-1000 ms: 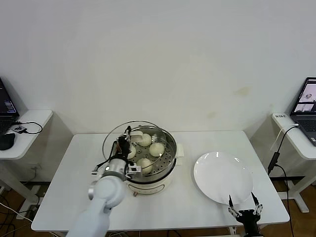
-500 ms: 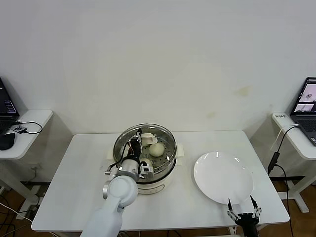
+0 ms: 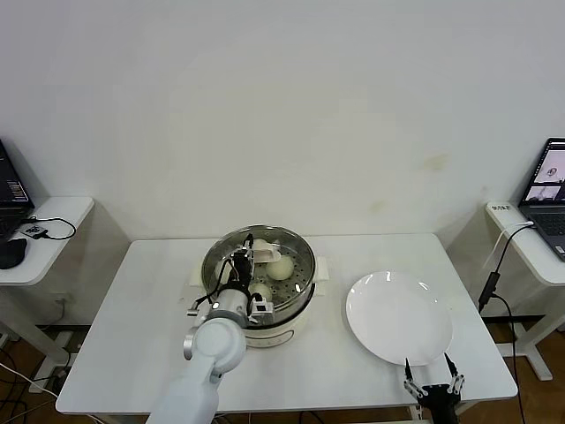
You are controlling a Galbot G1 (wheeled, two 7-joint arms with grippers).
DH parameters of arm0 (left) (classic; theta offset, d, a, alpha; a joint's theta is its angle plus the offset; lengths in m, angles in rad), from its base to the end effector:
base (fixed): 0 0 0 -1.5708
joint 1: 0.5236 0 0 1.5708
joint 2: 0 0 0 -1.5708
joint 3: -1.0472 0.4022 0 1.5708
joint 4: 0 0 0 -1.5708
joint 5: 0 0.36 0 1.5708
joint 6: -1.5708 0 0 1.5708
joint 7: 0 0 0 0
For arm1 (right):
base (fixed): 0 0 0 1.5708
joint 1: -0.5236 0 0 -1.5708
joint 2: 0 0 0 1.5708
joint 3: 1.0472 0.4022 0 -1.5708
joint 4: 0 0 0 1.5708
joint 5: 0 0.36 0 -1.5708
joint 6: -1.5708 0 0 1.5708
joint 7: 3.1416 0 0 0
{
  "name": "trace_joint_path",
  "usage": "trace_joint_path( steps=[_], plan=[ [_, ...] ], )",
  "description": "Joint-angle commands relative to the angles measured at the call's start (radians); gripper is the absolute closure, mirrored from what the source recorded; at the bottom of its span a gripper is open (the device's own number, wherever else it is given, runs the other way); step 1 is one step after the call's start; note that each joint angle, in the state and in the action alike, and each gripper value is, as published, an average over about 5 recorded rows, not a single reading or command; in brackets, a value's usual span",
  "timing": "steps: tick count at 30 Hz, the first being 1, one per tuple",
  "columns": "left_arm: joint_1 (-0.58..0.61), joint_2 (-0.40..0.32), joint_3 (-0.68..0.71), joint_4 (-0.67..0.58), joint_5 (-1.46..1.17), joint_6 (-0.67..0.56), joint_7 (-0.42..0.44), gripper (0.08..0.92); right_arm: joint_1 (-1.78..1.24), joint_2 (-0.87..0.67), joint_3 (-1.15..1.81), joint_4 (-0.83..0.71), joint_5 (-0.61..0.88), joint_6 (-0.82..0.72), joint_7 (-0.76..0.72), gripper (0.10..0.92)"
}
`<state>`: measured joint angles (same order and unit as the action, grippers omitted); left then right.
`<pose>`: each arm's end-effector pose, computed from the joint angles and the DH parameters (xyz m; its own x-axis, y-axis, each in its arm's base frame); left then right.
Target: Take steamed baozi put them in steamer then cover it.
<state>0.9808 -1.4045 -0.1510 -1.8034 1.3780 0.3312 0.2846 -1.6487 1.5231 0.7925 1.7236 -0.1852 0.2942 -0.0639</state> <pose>0.3478 -0.0729 -0.3135 -0.9932 0.0935 0.0687 0.0759 0.0759 0.9942 0.0890 -0.1110 -0.4765 -0.9807 0.1080 0.1631 0.0468 0.9392 -0.3402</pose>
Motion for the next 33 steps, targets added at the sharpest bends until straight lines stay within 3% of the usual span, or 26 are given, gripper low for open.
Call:
trace_joint_path(
  steps=[1,11,18,25,28,33],
  plan=[
    [0.004,-0.012,0.001,0.008,0.007,-0.003,-0.005,0.85,-0.002,0.002,-0.002,-0.004,-0.008,0.007,0.0,0.203],
    [0.022,-0.018,-0.001,-0.014,0.006,-0.04,-0.029,0.817,-0.003,0.003,-0.013,-0.004,-0.007,0.007,-0.001,0.203],
    [0.097,0.023,0.001,-0.128,-0.013,-0.043,-0.032,0.62,-0.002,0.001,-0.018,-0.006,-0.007,0.006,-0.003,0.203],
    [0.302,0.112,-0.027,-0.338,-0.104,-0.057,-0.102,0.42,-0.002,-0.001,-0.022,-0.005,-0.007,0.003,-0.004,0.202],
    [0.422,0.154,-0.066,-0.433,-0.261,-0.07,-0.161,0.334,-0.003,-0.004,-0.027,-0.004,-0.006,0.001,-0.005,0.203],
    [0.582,0.225,-0.23,-0.451,-0.983,-0.21,-0.345,0.206,-0.012,-0.01,-0.036,0.014,-0.004,-0.004,-0.01,0.203]
  ],
)
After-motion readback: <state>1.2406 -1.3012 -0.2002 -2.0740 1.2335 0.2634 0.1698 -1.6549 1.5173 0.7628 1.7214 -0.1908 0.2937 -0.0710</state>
